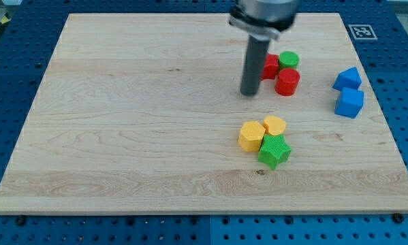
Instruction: Move the green circle to the yellow hexagon
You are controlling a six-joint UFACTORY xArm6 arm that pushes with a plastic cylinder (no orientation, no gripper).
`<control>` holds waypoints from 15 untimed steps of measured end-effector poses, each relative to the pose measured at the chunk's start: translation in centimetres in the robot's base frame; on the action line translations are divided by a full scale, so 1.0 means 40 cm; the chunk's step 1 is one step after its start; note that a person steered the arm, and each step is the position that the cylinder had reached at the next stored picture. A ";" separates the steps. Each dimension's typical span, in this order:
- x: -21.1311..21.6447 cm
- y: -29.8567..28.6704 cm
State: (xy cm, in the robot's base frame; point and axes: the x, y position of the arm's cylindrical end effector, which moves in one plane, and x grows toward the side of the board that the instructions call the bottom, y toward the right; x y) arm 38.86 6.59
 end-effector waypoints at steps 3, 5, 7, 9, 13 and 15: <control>-0.268 0.108; -0.198 0.144; -0.192 0.245; -0.146 0.276; -0.014 0.200; 0.043 0.080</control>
State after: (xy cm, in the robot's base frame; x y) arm 40.60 9.77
